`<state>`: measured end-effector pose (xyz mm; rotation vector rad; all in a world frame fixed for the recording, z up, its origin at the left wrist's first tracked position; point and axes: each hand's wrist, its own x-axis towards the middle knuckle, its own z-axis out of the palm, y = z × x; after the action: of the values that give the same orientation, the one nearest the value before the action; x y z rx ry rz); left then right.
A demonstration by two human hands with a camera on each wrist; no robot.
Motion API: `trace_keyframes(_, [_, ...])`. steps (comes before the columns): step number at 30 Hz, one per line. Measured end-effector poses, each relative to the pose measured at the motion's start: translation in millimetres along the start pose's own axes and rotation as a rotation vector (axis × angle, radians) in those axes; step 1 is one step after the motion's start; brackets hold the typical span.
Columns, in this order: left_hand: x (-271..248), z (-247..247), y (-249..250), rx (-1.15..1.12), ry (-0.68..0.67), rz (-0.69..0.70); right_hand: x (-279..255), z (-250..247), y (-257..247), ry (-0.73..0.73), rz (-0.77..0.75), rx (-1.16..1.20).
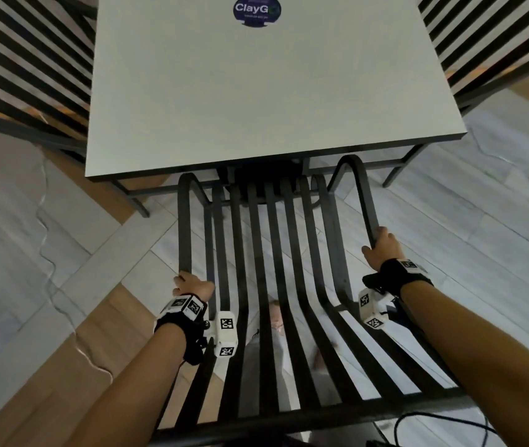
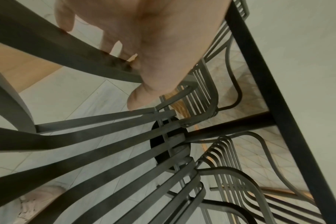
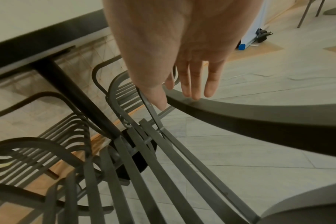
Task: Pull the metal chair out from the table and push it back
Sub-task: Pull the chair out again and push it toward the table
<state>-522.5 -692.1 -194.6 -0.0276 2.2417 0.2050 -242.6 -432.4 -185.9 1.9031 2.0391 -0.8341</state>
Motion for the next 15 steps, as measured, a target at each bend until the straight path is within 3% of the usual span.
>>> trace_keyframes(7, [-61.6, 17.9, 2.4, -0.1, 0.025, 0.164, -21.4, -33.7, 17.7, -0.033, -0.199, 0.1])
trace_keyframes(11, [-117.5, 30.5, 4.6, -0.222, 0.007, 0.278, -27.5, -79.8, 62.6, -0.029, -0.332, 0.114])
trace_keyframes(15, [-182.1, 56.2, 8.3, -0.358, 0.034, 0.348, -33.2, -134.0, 122.0, 0.013, -0.36, 0.125])
